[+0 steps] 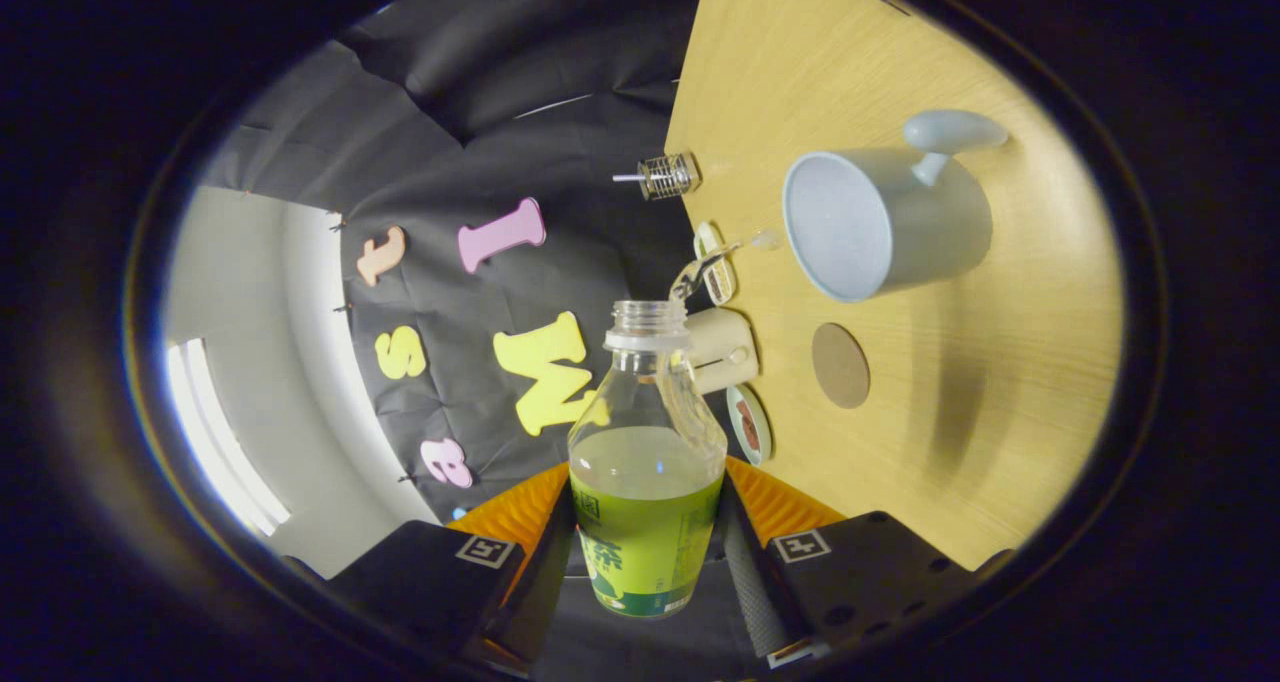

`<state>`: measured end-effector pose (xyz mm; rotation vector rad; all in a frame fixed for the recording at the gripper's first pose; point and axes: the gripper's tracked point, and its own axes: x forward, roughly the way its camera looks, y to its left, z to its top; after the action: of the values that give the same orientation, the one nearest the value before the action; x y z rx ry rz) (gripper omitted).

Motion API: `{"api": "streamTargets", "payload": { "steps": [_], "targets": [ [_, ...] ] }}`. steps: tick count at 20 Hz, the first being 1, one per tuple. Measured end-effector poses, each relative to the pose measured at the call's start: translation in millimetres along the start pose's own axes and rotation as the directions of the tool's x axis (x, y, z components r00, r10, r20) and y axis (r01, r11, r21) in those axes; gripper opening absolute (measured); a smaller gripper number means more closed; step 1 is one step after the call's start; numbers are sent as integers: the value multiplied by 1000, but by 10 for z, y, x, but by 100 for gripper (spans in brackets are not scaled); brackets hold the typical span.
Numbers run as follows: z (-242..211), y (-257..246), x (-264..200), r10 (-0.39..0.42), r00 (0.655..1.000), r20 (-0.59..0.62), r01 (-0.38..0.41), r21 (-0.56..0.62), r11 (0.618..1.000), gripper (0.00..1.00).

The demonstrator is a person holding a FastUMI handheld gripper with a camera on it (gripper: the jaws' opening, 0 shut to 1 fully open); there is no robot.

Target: Take the bottle from table, then pour the juice into the cup, finally place the bottle on the coaster

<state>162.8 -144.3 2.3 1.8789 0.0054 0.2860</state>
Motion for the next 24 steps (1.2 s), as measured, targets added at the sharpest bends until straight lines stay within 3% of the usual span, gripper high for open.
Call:
{"api": "streamTargets", "payload": {
  "steps": [6, 24],
  "targets": [
    [63, -66, -17, -17, 1000, -3, 18, 83, 996, 78],
    [225, 158, -154, 97, 995, -11, -90, 291, 953, 78]
  ]
}}
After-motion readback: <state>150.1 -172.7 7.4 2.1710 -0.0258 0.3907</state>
